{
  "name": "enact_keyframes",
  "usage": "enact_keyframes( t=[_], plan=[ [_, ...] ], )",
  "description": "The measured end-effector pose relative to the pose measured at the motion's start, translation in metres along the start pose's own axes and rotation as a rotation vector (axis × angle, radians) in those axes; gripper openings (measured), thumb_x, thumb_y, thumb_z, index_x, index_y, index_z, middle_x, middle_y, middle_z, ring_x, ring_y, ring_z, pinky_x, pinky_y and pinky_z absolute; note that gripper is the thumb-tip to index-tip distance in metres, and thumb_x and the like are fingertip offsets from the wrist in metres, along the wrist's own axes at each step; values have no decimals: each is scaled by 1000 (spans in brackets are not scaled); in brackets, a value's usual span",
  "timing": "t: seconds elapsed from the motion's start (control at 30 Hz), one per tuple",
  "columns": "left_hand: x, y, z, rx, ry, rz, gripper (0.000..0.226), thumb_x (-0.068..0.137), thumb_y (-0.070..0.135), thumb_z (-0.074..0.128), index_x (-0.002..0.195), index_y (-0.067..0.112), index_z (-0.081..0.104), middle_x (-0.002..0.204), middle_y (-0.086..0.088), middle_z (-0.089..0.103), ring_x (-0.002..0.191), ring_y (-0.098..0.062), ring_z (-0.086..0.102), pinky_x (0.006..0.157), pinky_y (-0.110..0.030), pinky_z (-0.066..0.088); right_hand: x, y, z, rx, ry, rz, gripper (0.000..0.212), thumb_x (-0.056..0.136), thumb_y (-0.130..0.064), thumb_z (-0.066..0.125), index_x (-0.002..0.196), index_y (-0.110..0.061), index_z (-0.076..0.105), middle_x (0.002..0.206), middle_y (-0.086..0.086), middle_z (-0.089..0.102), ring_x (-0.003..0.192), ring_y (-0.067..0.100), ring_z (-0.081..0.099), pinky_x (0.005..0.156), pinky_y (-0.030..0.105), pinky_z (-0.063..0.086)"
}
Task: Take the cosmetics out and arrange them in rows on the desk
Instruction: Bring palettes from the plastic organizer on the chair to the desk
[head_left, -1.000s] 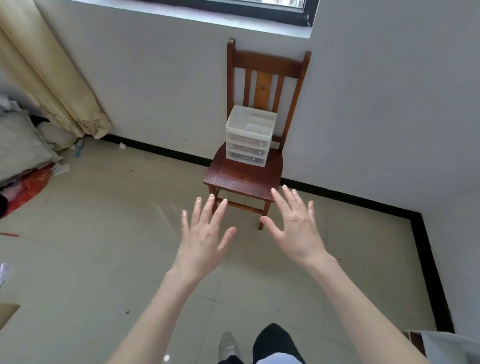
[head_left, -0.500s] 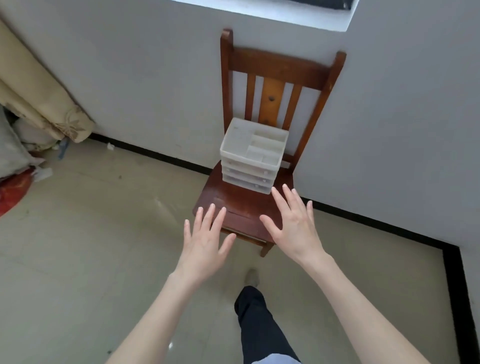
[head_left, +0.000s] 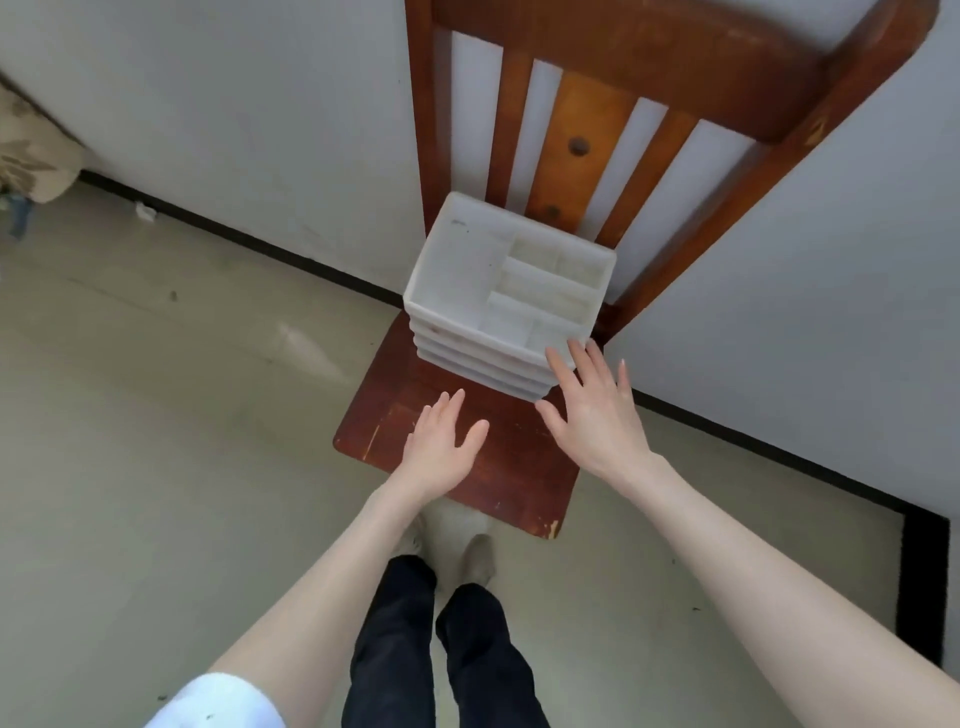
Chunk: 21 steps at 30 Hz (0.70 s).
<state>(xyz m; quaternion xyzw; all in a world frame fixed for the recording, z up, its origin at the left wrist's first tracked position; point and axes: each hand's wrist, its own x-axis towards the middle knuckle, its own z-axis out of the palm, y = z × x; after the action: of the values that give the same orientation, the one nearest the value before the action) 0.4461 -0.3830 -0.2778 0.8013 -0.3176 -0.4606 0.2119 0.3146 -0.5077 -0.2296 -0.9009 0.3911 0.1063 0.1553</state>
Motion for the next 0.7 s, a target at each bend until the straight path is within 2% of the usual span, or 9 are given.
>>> enact_keyframes(
  t=[0.1,0.2,0.27,0.33,0.43,0.53,0.7],
  plan=[
    [48,-6,6,-466,-50,-153,61,96,47,35,148,19,17,155,2,16,142,-14,15,115,-35,15,39,6,21,-40,58,-36,64,96,-37,42,149,-15,15,157,13,10,146,28,4,116,46,1],
    [91,-6,13,-997,-91,-314,65,96,51,32,148,17,14,155,-2,18,141,-20,20,114,-45,22,69,11,41,-29,98,-38,67,96,-37,43,149,-10,13,157,14,9,146,27,5,116,41,0],
    [117,-8,16,-1299,-42,-389,65,96,49,33,147,12,17,153,-7,23,140,-23,22,112,-48,22,80,11,52,-39,146,-29,65,96,-35,44,148,-7,17,156,15,13,145,28,9,116,40,-1],
    [136,-10,18,-1503,13,-426,62,96,48,33,145,10,23,149,-9,31,138,-25,27,111,-50,23,84,10,61,-41,213,-20,60,96,-29,47,145,-3,25,153,18,22,143,30,17,115,42,1],
    [150,-9,20,-1618,47,-431,55,98,45,33,140,9,30,136,-10,42,131,-23,38,107,-49,30,85,9,69,-50,275,-12,57,94,-22,51,143,-1,31,149,20,30,140,33,26,114,44,6],
    [153,-9,19,-1660,32,-433,53,97,45,37,135,9,34,124,-11,46,126,-25,43,102,-47,36,85,9,72,-77,294,-4,56,94,-22,50,143,-1,31,150,20,30,140,33,26,114,45,7],
    [144,-16,21,-1658,17,-439,48,95,46,40,128,11,38,129,-15,46,123,-26,46,105,-47,36,85,7,72,-81,284,16,57,96,-23,46,145,-4,26,153,17,23,143,30,19,115,41,1]
  ],
)
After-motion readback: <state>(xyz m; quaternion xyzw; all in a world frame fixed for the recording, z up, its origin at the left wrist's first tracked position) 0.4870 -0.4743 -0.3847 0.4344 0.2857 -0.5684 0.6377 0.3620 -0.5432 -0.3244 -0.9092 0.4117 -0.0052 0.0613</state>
